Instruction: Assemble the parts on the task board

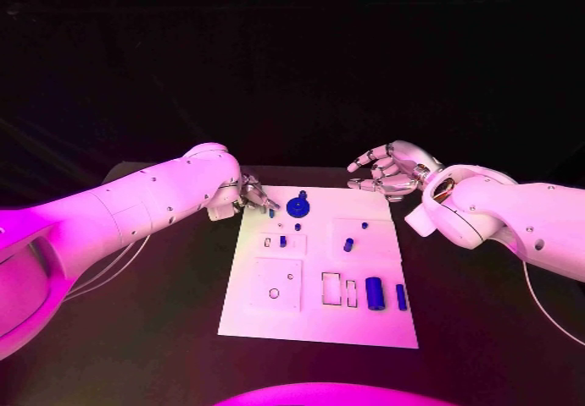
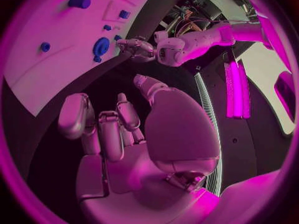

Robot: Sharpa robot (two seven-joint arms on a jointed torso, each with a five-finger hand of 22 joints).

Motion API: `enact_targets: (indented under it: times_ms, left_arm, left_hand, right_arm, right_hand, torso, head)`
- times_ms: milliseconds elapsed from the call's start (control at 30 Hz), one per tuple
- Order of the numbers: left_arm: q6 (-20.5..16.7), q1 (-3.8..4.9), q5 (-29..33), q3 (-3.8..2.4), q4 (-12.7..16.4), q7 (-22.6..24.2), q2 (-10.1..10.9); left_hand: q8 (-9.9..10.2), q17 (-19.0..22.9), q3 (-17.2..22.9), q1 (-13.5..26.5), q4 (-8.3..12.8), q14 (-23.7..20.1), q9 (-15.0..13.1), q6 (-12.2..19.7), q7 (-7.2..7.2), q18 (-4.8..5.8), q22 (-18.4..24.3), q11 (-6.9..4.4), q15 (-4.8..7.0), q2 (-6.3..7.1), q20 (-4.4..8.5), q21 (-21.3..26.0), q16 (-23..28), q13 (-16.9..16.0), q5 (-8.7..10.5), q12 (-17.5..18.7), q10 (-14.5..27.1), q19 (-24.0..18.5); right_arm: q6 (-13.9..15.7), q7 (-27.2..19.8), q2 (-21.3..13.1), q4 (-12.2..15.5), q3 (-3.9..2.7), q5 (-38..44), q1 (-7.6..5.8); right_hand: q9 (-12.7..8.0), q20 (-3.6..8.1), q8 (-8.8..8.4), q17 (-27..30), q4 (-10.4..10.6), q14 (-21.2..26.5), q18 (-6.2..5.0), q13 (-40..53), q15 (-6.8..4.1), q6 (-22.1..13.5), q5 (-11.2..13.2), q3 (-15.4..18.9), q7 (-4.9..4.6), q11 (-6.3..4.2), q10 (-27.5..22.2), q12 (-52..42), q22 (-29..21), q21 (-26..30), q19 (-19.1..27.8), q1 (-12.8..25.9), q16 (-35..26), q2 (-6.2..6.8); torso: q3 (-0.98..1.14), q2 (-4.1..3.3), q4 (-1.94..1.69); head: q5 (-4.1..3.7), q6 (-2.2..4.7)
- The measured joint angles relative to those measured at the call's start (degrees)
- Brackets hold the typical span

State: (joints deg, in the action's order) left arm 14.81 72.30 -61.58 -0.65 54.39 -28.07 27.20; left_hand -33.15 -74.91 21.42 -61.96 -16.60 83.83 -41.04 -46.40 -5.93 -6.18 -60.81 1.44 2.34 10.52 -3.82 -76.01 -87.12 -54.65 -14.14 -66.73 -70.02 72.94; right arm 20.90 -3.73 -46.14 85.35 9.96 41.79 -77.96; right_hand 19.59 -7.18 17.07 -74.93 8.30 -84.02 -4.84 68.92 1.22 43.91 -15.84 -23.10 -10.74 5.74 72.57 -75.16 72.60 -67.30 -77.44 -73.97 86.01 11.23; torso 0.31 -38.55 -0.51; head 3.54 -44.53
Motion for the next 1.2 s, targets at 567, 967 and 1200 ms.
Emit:
enact_targets:
  times_ms: [567, 967, 1200]
  left_arm:
    - [0.31, -0.1, 0.51, 0.08, -0.28, 0.6, -0.4]
    - [0.4, -0.09, 1.01, 0.11, -0.15, 1.02, -0.36]
    - [0.09, -0.1, 1.51, 0.14, 0.51, 1.53, 0.11]
  left_hand:
    - [0.32, 0.0, 0.0, -1.66, 0.0, 0.0, 0.51, -0.75, 0.1, 0.01, -0.22, 0.0, 0.0, -1.21, 0.01, 0.0, 0.0, 0.0, -0.01, 0.0, 0.0, 0.01]
    - [-0.75, 0.0, 2.3, -11.1, 2.3, 0.22, 0.7, -2.53, 1.49, 0.0, -0.88, -0.74, 0.22, -4.17, 0.03, 0.0, 0.0, 0.06, 0.0, -0.22, -0.33, 0.02]
    - [-1.3, 0.01, 4.4, -13.54, 2.28, 0.18, 1.64, -2.59, 1.58, 0.0, -1.11, -1.35, 0.68, -5.4, 0.36, 0.0, -0.22, 0.15, 0.43, -0.22, -0.53, 0.35]
  right_arm:
    - [-0.01, 0.0, 0.18, -0.11, 0.0, 0.0, 0.0]
    - [-0.01, 0.0, 0.24, -0.14, 0.0, 0.0, 0.0]
    - [-0.01, 0.01, 0.27, -0.18, 0.0, 0.0, 0.0]
  right_hand:
    - [0.04, 0.0, 0.0, 0.01, 0.0, 0.0, 0.0, 0.0, 0.0, 0.0, 0.0, 0.0, 0.0, 0.0, 0.0, 0.0, 0.0, 0.0, 0.0, 0.0, 0.0, 0.0]
    - [0.04, 0.0, 0.0, 0.02, 0.0, 0.0, 0.0, 0.0, 0.0, 0.0, 0.0, 0.0, 0.0, 0.0, 0.0, 0.0, 0.0, -0.03, 0.0, -0.02, 0.0, -0.02]
    - [0.03, 0.0, 0.0, 0.02, 0.0, 0.0, 0.0, 0.0, 0.0, 0.0, 0.0, 0.0, 0.0, 0.0, 0.0, 0.0, 0.01, -0.03, 0.0, -0.31, 0.0, -0.31]
  torso:
    - [0.06, 0.07, -0.02]
    - [0.03, 0.07, -0.05]
    - [0.03, 0.07, -0.05]
  head:
    - [-0.11, -0.16]
    - [-0.15, -0.25]
    - [-0.09, -0.28]
